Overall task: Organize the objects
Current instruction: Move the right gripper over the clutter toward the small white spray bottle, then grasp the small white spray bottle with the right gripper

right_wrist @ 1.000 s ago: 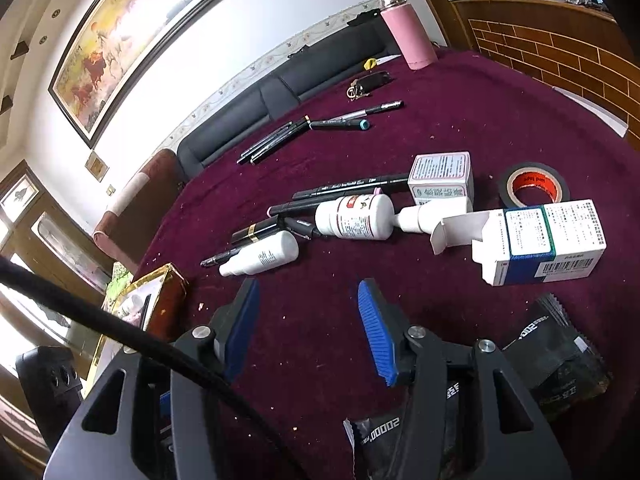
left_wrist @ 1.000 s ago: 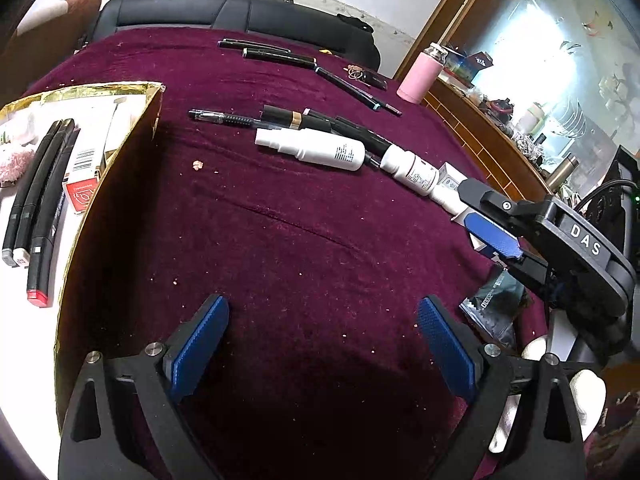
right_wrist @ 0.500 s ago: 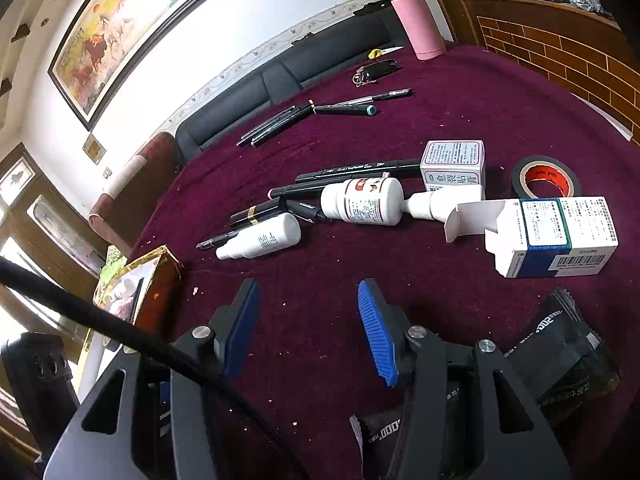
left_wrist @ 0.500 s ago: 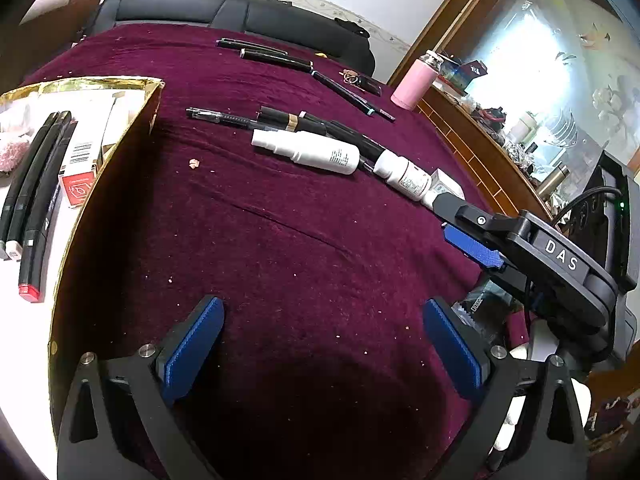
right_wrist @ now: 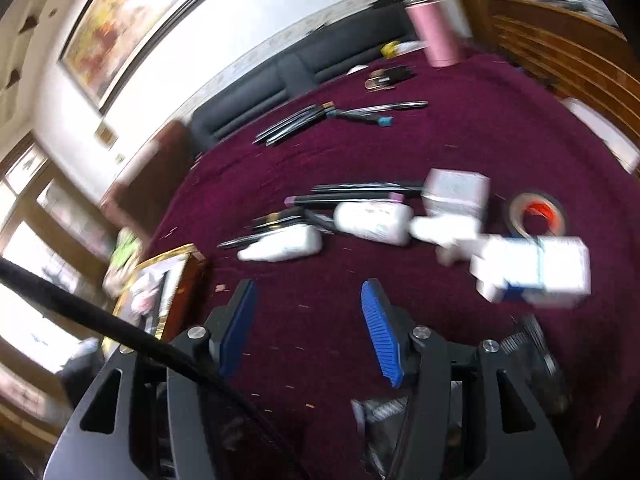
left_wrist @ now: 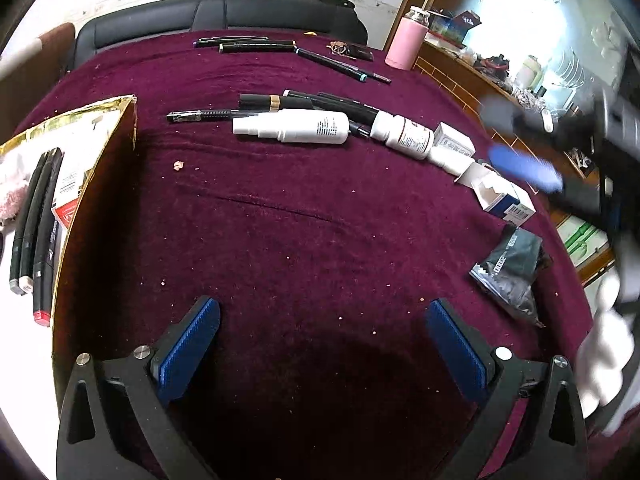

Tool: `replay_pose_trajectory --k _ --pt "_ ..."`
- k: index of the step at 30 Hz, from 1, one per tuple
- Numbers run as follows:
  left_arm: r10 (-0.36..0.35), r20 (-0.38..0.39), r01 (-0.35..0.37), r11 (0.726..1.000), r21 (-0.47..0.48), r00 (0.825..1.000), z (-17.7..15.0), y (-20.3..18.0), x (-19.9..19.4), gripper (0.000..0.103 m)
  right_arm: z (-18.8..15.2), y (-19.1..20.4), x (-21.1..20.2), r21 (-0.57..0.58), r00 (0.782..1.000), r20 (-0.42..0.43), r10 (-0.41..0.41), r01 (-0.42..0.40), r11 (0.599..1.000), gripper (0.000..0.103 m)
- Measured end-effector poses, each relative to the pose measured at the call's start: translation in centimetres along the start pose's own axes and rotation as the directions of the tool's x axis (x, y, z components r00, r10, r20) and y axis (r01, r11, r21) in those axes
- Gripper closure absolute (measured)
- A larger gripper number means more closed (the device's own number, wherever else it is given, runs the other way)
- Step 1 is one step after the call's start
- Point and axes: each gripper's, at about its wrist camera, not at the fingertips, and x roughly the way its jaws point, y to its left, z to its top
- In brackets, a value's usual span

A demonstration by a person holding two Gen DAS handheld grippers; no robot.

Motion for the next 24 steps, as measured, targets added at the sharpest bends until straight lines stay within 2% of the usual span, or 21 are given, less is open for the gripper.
replay_pose_trajectory --k 1,2,4,6,11,13,15,18,19,23,24 --pt "-0.010 0.006 0.011 1.000 -0.010 1.000 0.0 0.2 -0.1 0.002 1.1 0.9 1.5 -0.037 0.998 -0.057 0.012 -0.014 0.999 0.047" --pt "-0.025 0.013 0.025 0.999 -0.024 1.000 -0.1 0.5 -0.2 0.002 1.6 1.5 2.4 -0.068 0.997 -0.079 0.007 -0.013 0.998 0.047" --pt "-0.080 0.038 0.082 0.994 -0.072 0.996 -0.2 1.5 -0.6 0.002 2.9 3.6 5.3 -0.188 0.990 -0.134 -0.046 0.020 0.982 0.047" --pt "-0.116 0.056 0.121 0.987 -0.103 0.992 -0.2 2.1 -0.9 0.002 3.8 5.0 7.9 -0.262 0.980 -0.187 -0.066 0.015 0.965 0.047" --pt "-0.121 0.059 0.126 0.986 -0.105 0.991 -0.1 2.1 -0.9 0.002 4.9 6.4 13.8 -0.371 0.948 -0.283 -0.145 0.031 0.928 0.047" --pt "-0.128 0.063 0.135 0.985 -0.110 0.990 -0.1 2.3 -1.0 0.002 4.8 6.7 14.7 -0.412 0.947 -0.261 -0.190 0.069 0.909 0.048" --pt "-0.135 0.066 0.142 0.983 -0.116 0.989 0.0 2.3 -0.9 0.002 4.9 6.8 15.1 -0.417 0.939 -0.279 -0.199 0.068 0.906 0.050" --pt "-0.133 0.067 0.140 0.983 -0.116 0.989 0.0 2.2 -0.9 0.002 4.1 6.7 16.0 -0.448 0.916 -0.307 -0.259 0.101 0.888 0.057" --pt "-0.132 0.067 0.139 0.983 -0.116 0.989 0.0 2.2 -0.9 0.002 3.9 6.6 16.0 -0.445 0.918 -0.306 -0.253 0.097 0.890 0.057" --pt "-0.143 0.073 0.151 0.981 -0.125 0.987 0.0 2.3 -0.9 0.002 2.3 6.1 16.0 -0.446 0.887 -0.380 -0.264 0.075 0.892 0.060" --pt "-0.143 0.073 0.151 0.981 -0.125 0.987 0.0 2.2 -0.9 0.002 1.9 6.0 15.6 -0.454 0.887 -0.378 -0.265 0.071 0.888 0.060"
